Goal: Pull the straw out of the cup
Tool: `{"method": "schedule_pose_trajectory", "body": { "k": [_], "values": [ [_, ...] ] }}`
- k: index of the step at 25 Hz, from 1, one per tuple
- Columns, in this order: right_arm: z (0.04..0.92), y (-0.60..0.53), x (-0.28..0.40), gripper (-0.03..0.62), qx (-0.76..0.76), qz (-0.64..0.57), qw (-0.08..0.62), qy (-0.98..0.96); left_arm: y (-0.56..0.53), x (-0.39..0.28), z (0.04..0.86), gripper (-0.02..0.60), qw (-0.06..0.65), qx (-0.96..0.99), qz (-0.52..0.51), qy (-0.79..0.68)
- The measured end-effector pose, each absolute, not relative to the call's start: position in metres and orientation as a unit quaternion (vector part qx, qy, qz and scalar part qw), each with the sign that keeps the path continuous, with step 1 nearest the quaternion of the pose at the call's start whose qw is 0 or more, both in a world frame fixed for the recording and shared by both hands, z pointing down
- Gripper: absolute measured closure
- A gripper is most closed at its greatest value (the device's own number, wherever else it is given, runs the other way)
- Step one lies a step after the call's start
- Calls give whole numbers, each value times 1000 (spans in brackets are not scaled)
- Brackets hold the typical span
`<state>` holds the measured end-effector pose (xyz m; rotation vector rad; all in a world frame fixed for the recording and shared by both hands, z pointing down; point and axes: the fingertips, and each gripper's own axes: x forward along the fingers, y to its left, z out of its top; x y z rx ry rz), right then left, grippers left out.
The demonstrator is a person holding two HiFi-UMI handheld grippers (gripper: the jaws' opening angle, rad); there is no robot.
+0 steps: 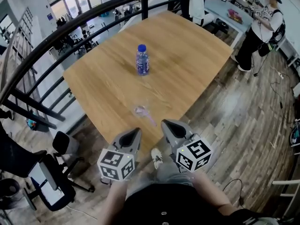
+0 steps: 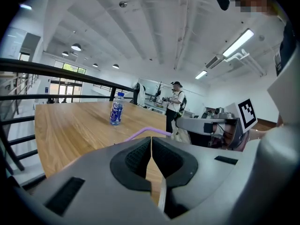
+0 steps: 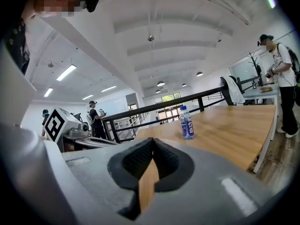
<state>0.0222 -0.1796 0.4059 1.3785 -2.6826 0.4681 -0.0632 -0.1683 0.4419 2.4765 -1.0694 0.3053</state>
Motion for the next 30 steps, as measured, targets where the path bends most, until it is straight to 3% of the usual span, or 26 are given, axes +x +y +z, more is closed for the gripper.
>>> {"method": "schedule_pose_trajectory", "body": {
  "k": [9, 13, 30],
  "values": [
    [425, -212, 33, 595, 435, 175, 57, -881, -199, -46, 456, 555, 156, 894, 173, -383],
    [429, -223, 36, 595, 431, 181, 58, -882, -210, -42, 460, 460, 151, 897, 176, -377],
    [457, -236, 44, 595, 426, 209, 72, -877, -229, -40, 490, 449, 9, 895, 269, -355]
  ]
}}
